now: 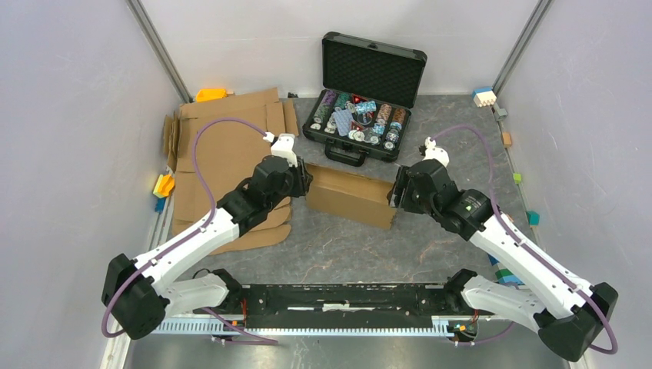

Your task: Fold the paper box

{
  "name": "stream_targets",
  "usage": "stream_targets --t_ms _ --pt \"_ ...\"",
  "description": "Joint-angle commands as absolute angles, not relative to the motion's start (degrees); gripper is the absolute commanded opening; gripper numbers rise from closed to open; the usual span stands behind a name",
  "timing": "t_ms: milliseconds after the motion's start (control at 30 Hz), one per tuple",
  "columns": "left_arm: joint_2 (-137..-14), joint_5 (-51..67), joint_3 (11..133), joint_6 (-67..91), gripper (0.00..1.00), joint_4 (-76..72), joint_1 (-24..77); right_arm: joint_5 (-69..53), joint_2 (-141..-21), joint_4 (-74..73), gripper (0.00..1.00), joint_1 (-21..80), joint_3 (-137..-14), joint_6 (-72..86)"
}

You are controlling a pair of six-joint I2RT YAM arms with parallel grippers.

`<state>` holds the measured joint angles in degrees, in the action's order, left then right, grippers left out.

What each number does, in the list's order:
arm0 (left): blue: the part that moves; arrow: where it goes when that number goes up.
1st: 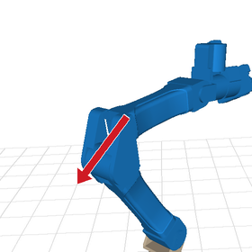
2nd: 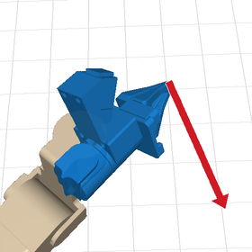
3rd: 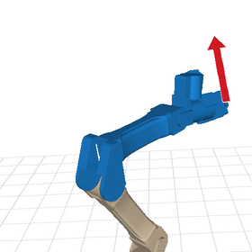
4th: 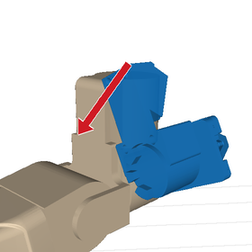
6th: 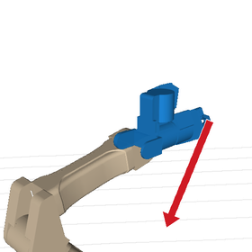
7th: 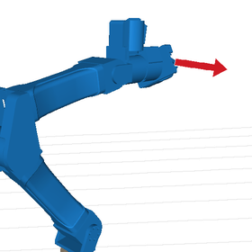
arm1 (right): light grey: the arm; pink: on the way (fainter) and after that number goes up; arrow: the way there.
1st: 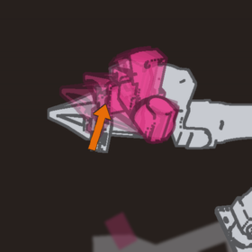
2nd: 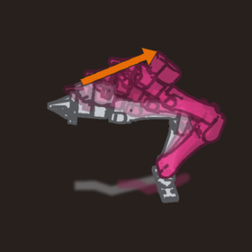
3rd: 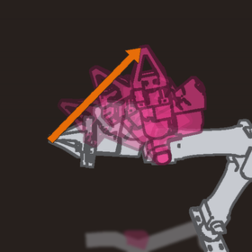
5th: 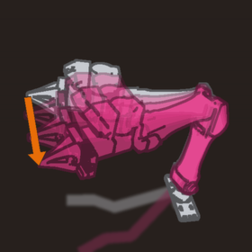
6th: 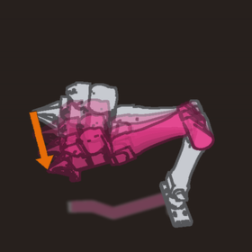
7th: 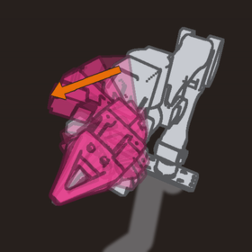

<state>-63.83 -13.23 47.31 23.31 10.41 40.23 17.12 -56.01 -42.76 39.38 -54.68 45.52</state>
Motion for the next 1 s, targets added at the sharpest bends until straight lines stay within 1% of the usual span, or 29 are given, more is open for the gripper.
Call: stream_targets --t_ms 0,67,167,300,367,400,433,467,533,633,733,867,933,967 --pt "-64.76 -11.24 47.64 22.25 0.38 15.12 41.22 21.26 -55.26 -46.46 0.7 39.59 -59.27 43.29" --pt "-64.62 -11.25 47.63 22.27 0.38 15.09 41.23 22.62 -54.58 -46.58 0.7 39.62 -59.9 42.73" --pt "-64.6 -11.01 47.96 22.21 0.39 15.12 41.22 23.39 -54.01 -46.65 0.64 39.62 -61.46 41.83" --pt "-64.73 -10.96 48.88 22.03 0.4 16.09 41.26 22.89 -54.17 -47.24 0.64 39.64 -63.81 40.32" --pt "-64.85 -11.07 49.47 22.04 0.43 16.75 41.22 20.01 -54.03 -45.82 0.69 39.63 -64.71 36.99" --pt "-64.87 -11.07 49.67 21.96 0.45 16.99 41.22 17.71 -53.97 -45.09 0.8 39.64 -65.26 35.74" --pt "-64.85 -11.09 49.83 22.06 0.46 17.13 41.22 15.87 -53.95 -44.54 0.86 39.63 -65.96 34.58" --pt "-64.83 -11.07 49.92 22.06 0.47 17.26 41.26 15.03 -53.96 -44.15 0.9 39.59 -66.59 33.22" --pt "-64.61 -10.96 50.14 22.19 0.51 17.46 41.22 15.21 -53.75 -43.57 0.95 39.61 -67.75 30.85" --pt "-64.38 -10.55 51.0 22.24 0.54 18.38 41.18 14.07 -52.74 -40.46 0.96 39.62 -67.88 26.17" --pt "-64.15 -10.34 52.39 22.07 0.56 20.35 41.16 10.86 -51.33 -35.82 0.95 39.62 -66.23 23.13" --pt "-64.17 -10.04 53.35 21.88 0.56 21.54 41.19 7.91 -51.57 -31.3 0.89 39.62 -64.64 20.55" --pt "-64.5 -9.9 53.35 21.94 0.56 21.38 41.18 7.78 -52.43 -30.17 0.79 39.64 -64.14 19.52" --pt "-64.67 -9.8 53.42 21.96 0.56 21.36 41.2 7.97 -52.81 -29.87 0.71 39.63 -63.59 19.23"
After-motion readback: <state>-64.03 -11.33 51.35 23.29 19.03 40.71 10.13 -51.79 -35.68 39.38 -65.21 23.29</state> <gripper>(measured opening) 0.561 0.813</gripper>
